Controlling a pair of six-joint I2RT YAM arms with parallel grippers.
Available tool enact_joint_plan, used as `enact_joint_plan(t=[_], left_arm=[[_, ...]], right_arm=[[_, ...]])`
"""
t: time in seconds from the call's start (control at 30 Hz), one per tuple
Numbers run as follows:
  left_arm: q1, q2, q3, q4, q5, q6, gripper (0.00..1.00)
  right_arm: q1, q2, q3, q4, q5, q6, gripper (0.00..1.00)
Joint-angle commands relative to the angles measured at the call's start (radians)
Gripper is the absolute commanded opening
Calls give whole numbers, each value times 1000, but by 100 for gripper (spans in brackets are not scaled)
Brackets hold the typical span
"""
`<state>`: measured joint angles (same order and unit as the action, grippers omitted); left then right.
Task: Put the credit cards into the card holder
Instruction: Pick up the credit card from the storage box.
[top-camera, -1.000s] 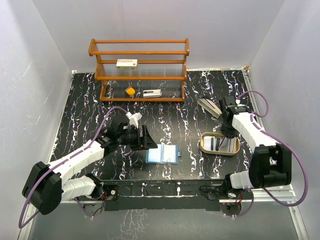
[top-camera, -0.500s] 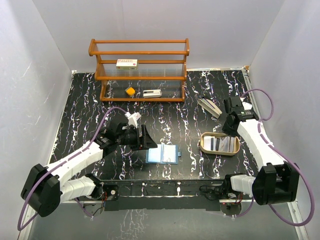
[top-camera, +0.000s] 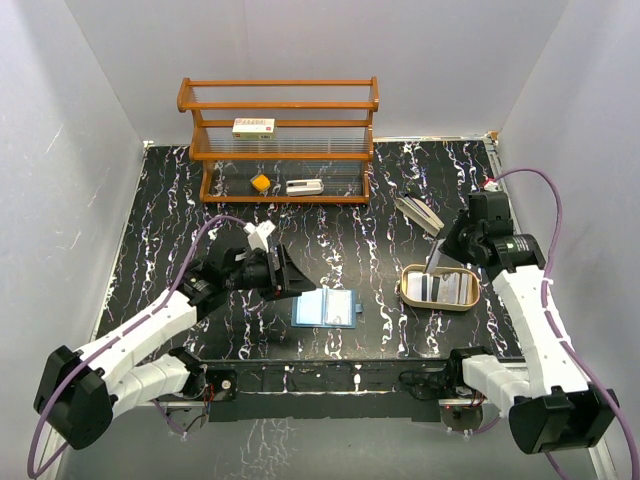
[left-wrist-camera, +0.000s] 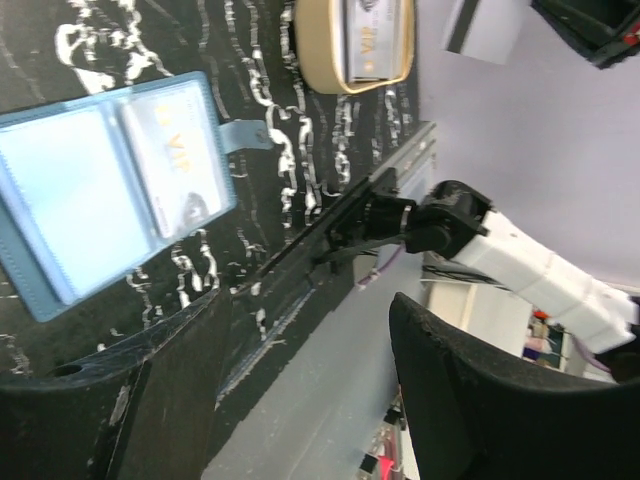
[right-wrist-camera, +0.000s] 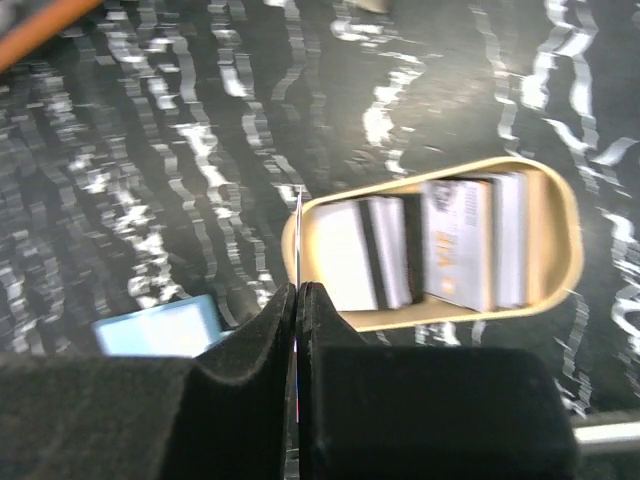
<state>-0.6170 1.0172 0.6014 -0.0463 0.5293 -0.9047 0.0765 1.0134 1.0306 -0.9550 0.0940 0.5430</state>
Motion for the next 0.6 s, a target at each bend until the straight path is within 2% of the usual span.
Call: enact_joint_plan(t=[0.0,0.17,0.27,0.4,0.57], left_arm=[[4,-71,-8,125,110,-132,63],[3,-100,-20,253,155,-240,64],[3,-109,-19,273,136,-237,64],[3,-80,-25,281,123,-198,64],[3,-27,-54,468,171,-294,59]], right_arm=[[-3,-62,-53,172,-289,25,0],[20,-133,-171,356,-505,129,0],[54,-164,-236,491,-617,216,0],[135,-191,-302,664,-677,339,0],[280,-174,-362,894,-737,465,0]])
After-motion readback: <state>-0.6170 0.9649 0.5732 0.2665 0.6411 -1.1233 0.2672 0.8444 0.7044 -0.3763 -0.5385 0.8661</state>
